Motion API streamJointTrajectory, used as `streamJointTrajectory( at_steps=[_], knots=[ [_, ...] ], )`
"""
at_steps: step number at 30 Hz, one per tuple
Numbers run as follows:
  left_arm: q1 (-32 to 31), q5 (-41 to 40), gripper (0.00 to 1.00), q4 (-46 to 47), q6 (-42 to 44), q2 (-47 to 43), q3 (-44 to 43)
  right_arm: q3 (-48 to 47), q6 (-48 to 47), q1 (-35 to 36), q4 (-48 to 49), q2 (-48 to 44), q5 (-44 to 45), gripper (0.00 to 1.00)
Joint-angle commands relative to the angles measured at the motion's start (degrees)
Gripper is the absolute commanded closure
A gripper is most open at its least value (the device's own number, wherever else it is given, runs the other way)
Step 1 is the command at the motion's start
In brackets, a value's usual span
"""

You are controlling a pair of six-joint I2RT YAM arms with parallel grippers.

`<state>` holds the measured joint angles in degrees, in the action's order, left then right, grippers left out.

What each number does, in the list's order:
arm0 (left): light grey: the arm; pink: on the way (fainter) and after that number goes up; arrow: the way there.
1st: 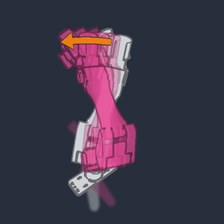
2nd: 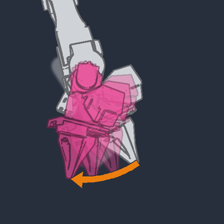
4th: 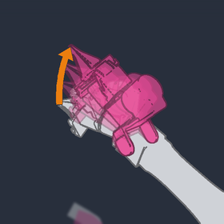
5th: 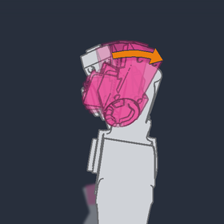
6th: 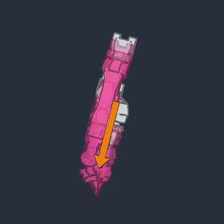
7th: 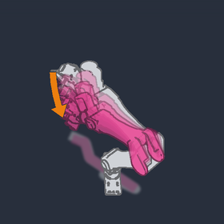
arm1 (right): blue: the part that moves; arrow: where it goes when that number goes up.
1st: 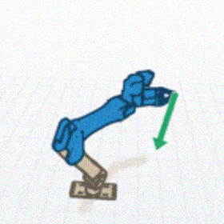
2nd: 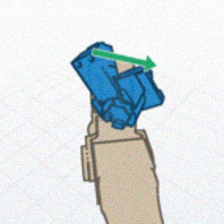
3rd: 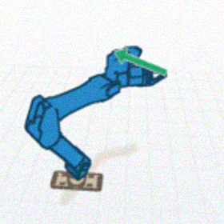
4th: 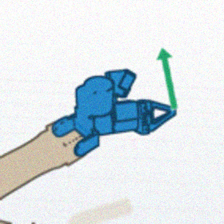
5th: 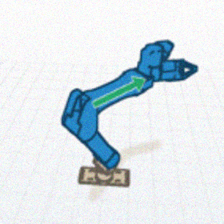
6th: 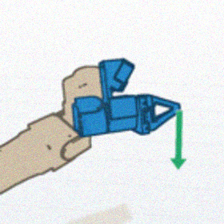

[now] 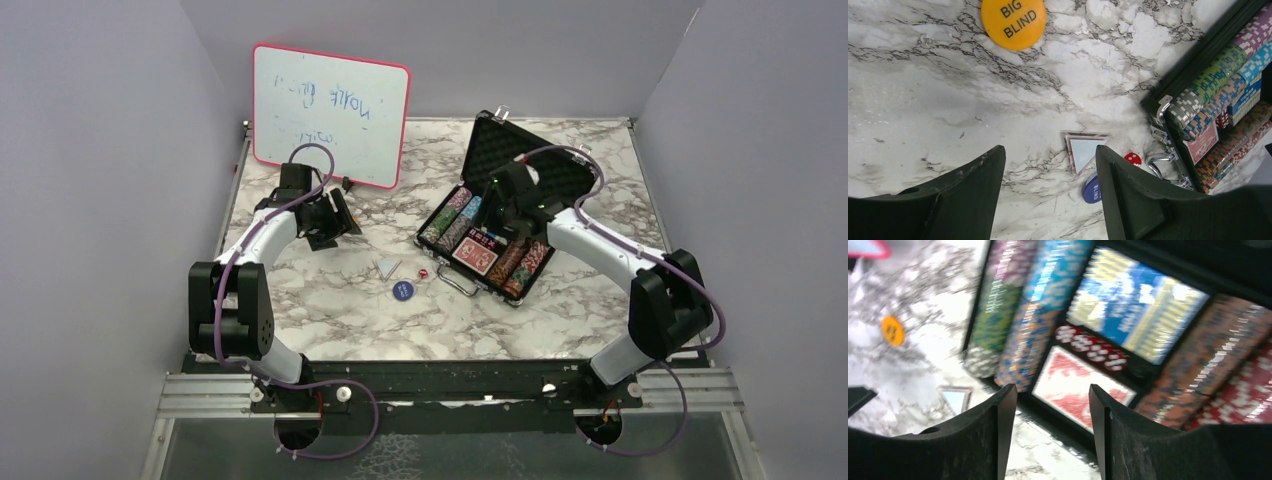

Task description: Pack up texas hold em set

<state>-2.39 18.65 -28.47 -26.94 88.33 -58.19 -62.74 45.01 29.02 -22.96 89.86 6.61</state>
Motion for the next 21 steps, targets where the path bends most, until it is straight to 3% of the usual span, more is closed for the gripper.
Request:
streamJointTrajectory(
  at_steps=[1,10,16,21],
  knots=[
    [-0.2,-0.5,0.31,0.3,0.4,-2.0,-0.1,-7.3,-5.1,8.3,-3.3,2.6,6.5,0.44],
    [-0.2,-2.3,0.31,0.3,0.2,-3.0,0.5,-19.9,-9.7,21.3,-6.5,14.2,10.0,0.48],
    [-0.2,-2.4,0.31,0.3,0.3,-2.9,0.3,-25.4,-10.6,24.5,-10.4,20.9,10.1,0.49],
    [-0.3,-2.6,0.31,0.3,0.3,-2.8,0.3,-27.5,-10.5,25.4,-14.0,23.9,12.6,0.59]
  ],
)
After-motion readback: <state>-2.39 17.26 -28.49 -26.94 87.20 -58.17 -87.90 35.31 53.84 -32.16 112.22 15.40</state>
